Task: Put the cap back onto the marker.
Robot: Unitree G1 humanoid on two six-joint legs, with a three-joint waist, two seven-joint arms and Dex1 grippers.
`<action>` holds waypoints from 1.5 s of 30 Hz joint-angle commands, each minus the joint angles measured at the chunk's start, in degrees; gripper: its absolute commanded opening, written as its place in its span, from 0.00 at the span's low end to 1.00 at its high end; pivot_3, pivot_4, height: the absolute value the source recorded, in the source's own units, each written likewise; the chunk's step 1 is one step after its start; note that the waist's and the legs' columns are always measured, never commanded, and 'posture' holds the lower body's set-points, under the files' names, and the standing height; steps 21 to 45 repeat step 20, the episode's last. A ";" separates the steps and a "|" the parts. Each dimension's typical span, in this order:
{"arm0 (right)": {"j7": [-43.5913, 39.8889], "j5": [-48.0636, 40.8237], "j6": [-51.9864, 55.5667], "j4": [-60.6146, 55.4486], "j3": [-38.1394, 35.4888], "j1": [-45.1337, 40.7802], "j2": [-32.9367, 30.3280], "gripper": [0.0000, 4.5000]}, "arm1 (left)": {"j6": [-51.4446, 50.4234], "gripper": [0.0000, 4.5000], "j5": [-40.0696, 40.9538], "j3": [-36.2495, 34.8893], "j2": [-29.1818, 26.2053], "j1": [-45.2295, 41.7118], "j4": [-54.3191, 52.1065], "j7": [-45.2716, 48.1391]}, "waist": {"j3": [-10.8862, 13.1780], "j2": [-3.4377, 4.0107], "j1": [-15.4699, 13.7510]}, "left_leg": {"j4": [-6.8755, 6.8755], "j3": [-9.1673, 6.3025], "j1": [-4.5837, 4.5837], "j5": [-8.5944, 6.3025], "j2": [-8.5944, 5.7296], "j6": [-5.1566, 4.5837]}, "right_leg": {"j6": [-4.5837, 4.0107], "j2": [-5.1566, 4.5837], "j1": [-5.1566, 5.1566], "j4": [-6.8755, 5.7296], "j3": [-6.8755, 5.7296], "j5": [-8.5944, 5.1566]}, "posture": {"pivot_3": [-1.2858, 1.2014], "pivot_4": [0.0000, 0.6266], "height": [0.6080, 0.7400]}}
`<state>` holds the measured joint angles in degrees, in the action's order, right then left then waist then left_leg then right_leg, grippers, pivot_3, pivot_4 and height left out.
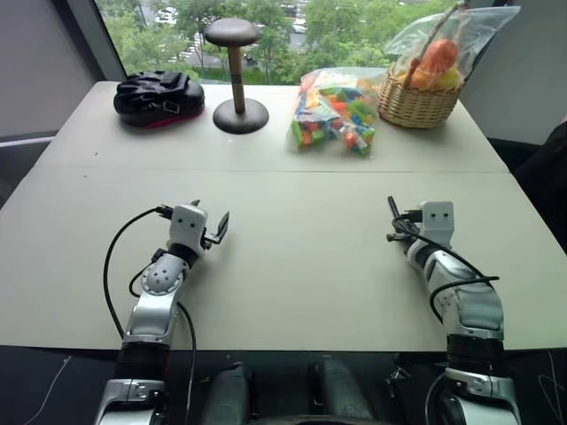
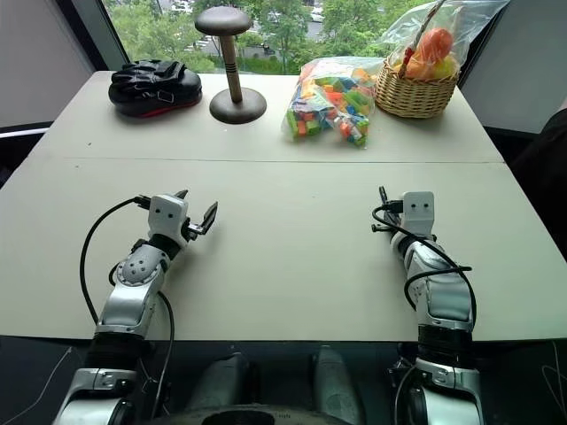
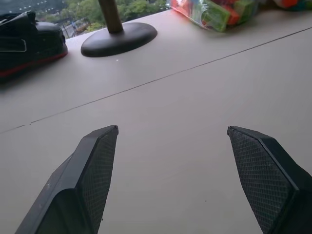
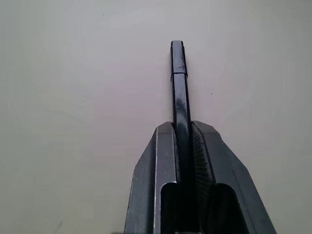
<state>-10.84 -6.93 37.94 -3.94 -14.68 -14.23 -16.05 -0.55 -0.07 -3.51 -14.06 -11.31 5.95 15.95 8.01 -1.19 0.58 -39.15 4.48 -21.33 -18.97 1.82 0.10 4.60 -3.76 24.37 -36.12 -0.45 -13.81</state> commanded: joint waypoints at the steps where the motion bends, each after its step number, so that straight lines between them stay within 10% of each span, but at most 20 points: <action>1: 3.37 0.46 -0.87 -2.29 -1.19 0.99 1.02 0.21 | 1.99 0.85 -1.28 0.18 0.66 0.50 -0.54 -2.66 | 0.00 0.00 -0.06 | 0.00 -0.01 0.00 0.00 0.00 0.00 | 0.00 0.00 0.00 0.00 0.00 0.00 | 0.52 0.24 1.00; 8: 4.64 2.66 -8.45 -3.73 -0.15 1.94 -1.50 0.93 | 3.73 0.85 -1.52 -0.44 0.49 1.74 -0.07 -4.68 | -0.01 0.00 0.28 | 0.00 -0.01 0.03 0.00 0.03 0.00 | 0.00 0.08 0.00 0.00 0.00 0.00 | 0.52 0.24 1.00; 20: -2.13 -6.52 -30.57 -1.42 -10.58 7.13 -4.63 0.93 | -5.34 0.85 8.96 -5.40 -1.11 5.79 -12.89 -1.15 | 0.01 0.10 0.12 | 0.05 0.00 0.01 -0.01 0.04 -0.02 | 0.01 0.12 0.00 0.05 0.03 -0.01 | 0.52 0.24 1.00; 45: -2.13 -6.52 -30.57 -1.42 -10.58 7.13 -4.63 0.93 | -5.34 0.85 8.96 -5.40 -1.11 5.79 -12.89 -1.15 | 0.01 0.10 0.12 | 0.05 0.00 0.01 -0.01 0.04 -0.02 | 0.01 0.12 0.00 0.05 0.03 -0.01 | 0.52 0.24 1.00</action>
